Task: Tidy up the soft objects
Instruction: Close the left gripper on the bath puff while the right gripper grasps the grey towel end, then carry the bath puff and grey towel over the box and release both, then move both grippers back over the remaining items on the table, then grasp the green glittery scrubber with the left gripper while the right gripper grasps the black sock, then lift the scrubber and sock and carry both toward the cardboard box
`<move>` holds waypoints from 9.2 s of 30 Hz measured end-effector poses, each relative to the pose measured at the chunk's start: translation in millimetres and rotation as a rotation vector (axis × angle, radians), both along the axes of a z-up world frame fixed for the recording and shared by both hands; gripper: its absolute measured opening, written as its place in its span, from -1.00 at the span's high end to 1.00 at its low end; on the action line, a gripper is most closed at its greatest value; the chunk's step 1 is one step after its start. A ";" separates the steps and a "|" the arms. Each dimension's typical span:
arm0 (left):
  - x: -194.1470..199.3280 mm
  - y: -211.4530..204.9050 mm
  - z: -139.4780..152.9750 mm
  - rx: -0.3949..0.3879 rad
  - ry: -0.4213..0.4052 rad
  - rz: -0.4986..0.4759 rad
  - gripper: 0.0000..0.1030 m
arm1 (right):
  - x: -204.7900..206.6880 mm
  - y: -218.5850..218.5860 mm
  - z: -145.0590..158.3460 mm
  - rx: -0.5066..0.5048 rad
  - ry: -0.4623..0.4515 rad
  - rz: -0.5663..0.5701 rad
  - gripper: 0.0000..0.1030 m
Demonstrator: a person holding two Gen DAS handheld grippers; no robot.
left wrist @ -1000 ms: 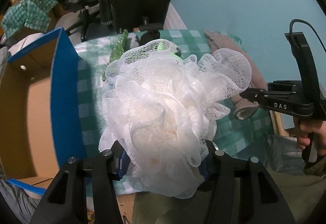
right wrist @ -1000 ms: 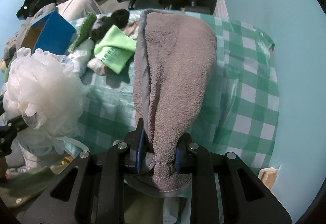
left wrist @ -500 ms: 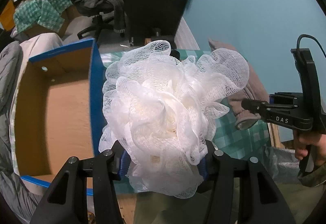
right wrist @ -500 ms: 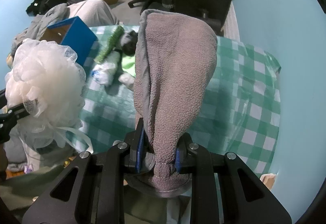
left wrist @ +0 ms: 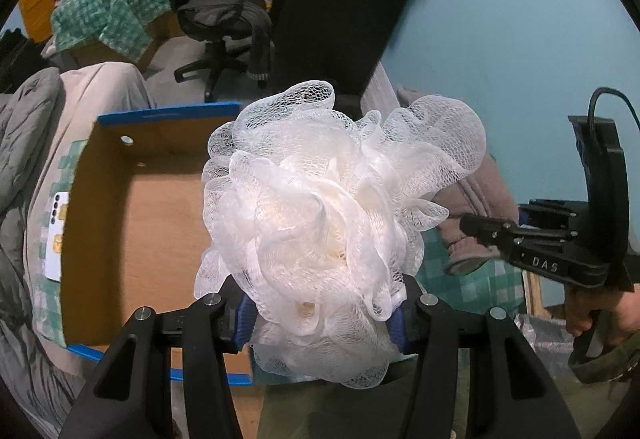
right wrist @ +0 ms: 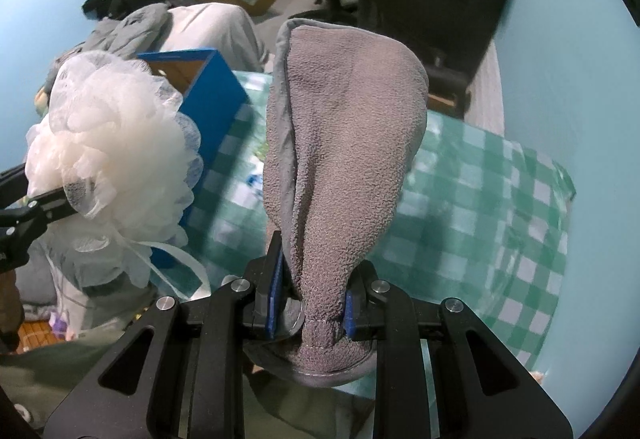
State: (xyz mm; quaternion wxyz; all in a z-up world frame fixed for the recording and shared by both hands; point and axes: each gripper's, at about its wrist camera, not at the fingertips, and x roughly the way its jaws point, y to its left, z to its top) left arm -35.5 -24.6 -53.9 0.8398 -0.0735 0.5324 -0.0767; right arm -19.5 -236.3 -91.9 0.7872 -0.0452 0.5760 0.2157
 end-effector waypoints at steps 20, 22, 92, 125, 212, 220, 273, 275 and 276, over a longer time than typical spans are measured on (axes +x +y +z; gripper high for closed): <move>1.5 109.3 0.7 0.034 -0.020 0.170 -0.03 | 23.6 115.9 19.0 0.039 -0.032 0.193 0.57; 1.4 117.7 -1.7 0.037 -0.018 0.179 -0.04 | 26.6 129.6 18.4 0.041 -0.032 0.212 0.57; 25.2 59.2 -22.7 0.123 0.049 0.031 -0.55 | 46.5 86.1 -5.0 -0.018 0.036 0.000 -0.26; 96.7 -47.4 -67.2 0.114 0.128 -0.126 -0.55 | 81.6 -18.3 -40.6 -0.031 0.088 -0.121 -0.26; 90.8 -60.0 -110.3 -0.080 0.266 -0.141 0.78 | 62.3 -32.9 -85.7 0.022 0.174 -0.025 0.24; 79.9 -49.2 -82.0 -0.032 0.230 -0.139 0.79 | 52.6 -35.0 -62.2 0.023 0.153 -0.042 0.24; -3.4 127.2 -24.1 -0.017 0.143 0.202 0.79 | 28.6 194.0 7.0 0.090 0.069 0.375 0.24; -4.5 132.4 -27.2 -0.015 0.149 0.208 0.79 | 28.0 202.9 4.4 0.085 0.072 0.391 0.24; -5.0 135.7 -29.2 -0.013 0.152 0.210 0.79 | 27.8 206.9 2.8 0.086 0.075 0.400 0.24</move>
